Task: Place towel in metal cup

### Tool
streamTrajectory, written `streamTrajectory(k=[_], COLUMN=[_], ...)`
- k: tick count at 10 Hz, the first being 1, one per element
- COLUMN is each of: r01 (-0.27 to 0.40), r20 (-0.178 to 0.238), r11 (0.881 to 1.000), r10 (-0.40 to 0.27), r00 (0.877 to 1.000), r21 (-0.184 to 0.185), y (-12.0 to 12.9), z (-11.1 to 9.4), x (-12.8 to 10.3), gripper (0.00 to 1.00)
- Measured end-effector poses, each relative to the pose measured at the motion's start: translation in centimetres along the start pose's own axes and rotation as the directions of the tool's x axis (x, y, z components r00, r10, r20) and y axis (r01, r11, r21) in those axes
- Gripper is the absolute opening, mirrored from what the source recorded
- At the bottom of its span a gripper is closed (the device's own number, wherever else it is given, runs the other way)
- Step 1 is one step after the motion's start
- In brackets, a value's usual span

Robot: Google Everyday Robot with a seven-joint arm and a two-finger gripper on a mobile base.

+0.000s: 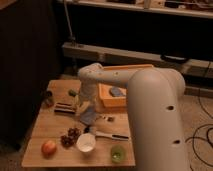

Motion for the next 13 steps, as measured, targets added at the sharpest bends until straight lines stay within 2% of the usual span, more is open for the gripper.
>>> streamTrajectory(k=[3, 5, 6, 10, 11, 13], r01=[-0.019, -0.031, -0.031, -0.043, -0.05, -0.089], r20=[-0.019, -0.022, -0.025, -0.043, -0.046, -0.056], r11=[1.0, 1.0, 1.0, 0.999, 0.999, 0.994], r10=[0.019, 0.031, 0.031, 0.043, 0.049, 0.085], r00=[1.0, 0.999, 0.999, 0.998, 0.998, 0.995], r21=[0.0, -0.003, -0.005, -0.012, -0.018, -0.058], y=[-1.0, -1.5, -1.4, -1.2, -1.1, -1.5], z=[2.0, 2.2, 2.4, 3.0, 3.1, 3.3], x=[-0.3, -0.5, -0.5, -0.1, -0.1, -0.3], gripper=[0.8, 0.76, 0.69, 0.26, 0.18, 0.02])
